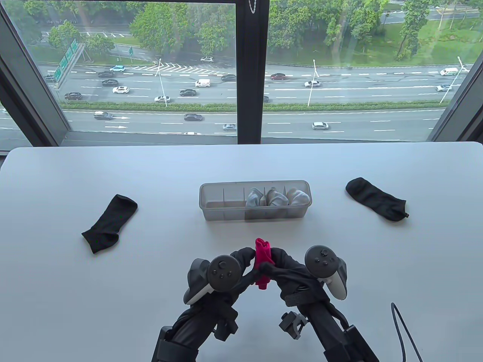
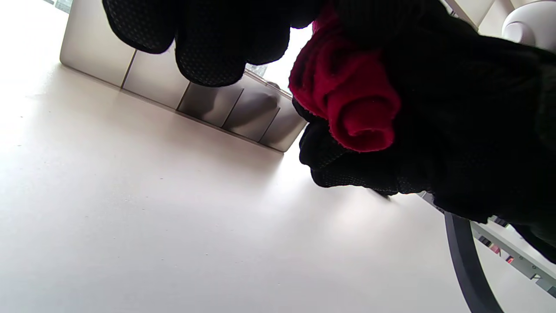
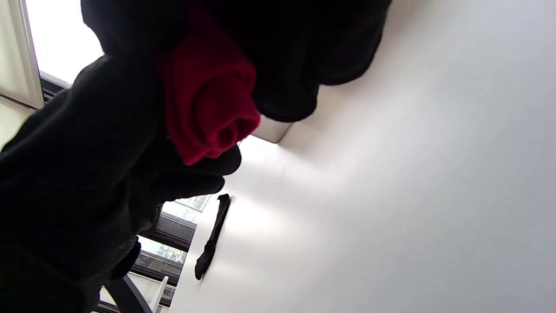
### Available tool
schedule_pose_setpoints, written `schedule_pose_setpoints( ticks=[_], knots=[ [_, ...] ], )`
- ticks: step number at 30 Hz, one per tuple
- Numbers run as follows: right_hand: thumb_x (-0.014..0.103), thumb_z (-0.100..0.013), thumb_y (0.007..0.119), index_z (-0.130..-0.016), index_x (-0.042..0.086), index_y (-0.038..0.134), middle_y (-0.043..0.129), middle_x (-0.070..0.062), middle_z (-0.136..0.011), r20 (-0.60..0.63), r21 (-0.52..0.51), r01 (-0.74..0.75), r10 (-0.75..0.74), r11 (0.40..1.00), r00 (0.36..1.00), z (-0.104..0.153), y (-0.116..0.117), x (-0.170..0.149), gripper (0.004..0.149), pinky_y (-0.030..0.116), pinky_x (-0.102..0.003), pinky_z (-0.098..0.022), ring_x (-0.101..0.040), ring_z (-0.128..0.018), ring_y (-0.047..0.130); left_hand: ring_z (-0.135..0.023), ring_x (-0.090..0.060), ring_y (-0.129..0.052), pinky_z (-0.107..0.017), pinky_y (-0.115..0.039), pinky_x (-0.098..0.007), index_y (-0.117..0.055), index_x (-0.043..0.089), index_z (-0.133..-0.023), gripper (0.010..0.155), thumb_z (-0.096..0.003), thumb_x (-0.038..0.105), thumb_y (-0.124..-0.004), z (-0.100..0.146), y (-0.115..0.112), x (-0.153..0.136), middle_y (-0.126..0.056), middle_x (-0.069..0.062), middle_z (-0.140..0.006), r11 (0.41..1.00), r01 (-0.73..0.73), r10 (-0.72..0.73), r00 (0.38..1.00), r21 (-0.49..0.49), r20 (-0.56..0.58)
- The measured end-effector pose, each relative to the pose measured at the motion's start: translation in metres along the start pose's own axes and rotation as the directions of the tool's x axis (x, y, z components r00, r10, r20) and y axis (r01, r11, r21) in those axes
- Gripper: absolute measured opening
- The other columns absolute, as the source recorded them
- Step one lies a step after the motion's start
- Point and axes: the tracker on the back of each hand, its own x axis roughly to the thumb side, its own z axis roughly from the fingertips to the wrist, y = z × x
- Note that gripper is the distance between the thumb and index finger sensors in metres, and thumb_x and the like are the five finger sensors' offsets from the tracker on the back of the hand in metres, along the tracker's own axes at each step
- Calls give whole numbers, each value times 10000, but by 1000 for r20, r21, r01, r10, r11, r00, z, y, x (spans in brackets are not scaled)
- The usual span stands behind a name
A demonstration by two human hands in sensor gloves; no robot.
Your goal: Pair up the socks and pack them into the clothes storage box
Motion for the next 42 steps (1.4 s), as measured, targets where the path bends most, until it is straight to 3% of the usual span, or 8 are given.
schedule_pose_setpoints(
  ticks=[7,14,19,23,32,38,40,42],
  knots=[
    [371,-602,688,-1121,109,445,660,-213,-1006,34,98,77,-80,992,996,0,4,5,630,607,-567,-750,-291,-838,785,-696,-328,-1021,-602,-824,-555,-671,4,-990,483,-580,255,-635,2,2,-2,-916,-189,-875,997,-32,31,999,71,10],
    [380,-644,617,-1101,81,418,685,-193,-1038,30,98,80,-83,992,996,1,11,5,581,719,-490,-699,-324,-871,838,-755,-324,-945,-647,-766,-581,-562,56,-1014,495,-547,205,-629,1,1,-2,-802,-160,-942,999,-25,25,1000,47,0],
    [415,-644,633,-1090,93,451,713,-168,-988,28,11,-28,28,1000,999,2,5,7,579,704,-486,-705,-272,-825,846,-696,-353,-991,-618,-778,-592,-706,35,-968,481,-586,296,-575,1,3,-4,-911,-173,-864,992,-90,89,996,90,15],
    [403,-651,618,-1101,101,440,699,-180,-991,24,-16,-36,37,999,999,3,5,8,570,695,-502,-705,-279,-828,833,-768,-366,-958,-651,-757,-598,-681,88,-1012,473,-578,240,-572,-1,5,-5,-857,-188,-951,990,-74,75,997,116,-7],
    [367,-622,672,-1087,106,523,767,-181,-952,23,-84,-211,214,974,977,3,-2,12,554,729,-495,-682,-265,-775,881,-760,-336,-954,-662,-747,-581,-698,61,-983,443,-596,264,-623,4,4,2,-860,-164,-916,998,-20,15,997,61,82],
    [390,-537,787,-994,138,655,875,-144,-861,0,-196,-301,307,933,952,7,0,13,539,799,-453,-638,-213,-686,958,-702,-322,-994,-623,-785,-572,-694,-12,-929,435,-600,262,-617,0,-5,0,-894,-185,-845,1000,-9,10,999,-13,37],
    [365,-548,765,-1006,112,673,877,-162,-883,49,-168,-378,391,910,919,8,2,16,532,791,-469,-646,-236,-710,957,-662,-312,-1015,-603,-803,-564,-718,-21,-898,429,-599,274,-631,-2,-8,-4,-917,-183,-802,999,-51,51,999,-12,13],
    [321,-584,729,-1070,80,593,782,-224,-989,86,-29,-342,343,939,936,5,4,15,559,721,-527,-695,-315,-824,882,-630,-303,-1027,-589,-815,-558,-735,-27,-876,424,-599,281,-643,-2,-9,-8,-930,-184,-769,996,-90,90,996,-8,-19]
  ],
)
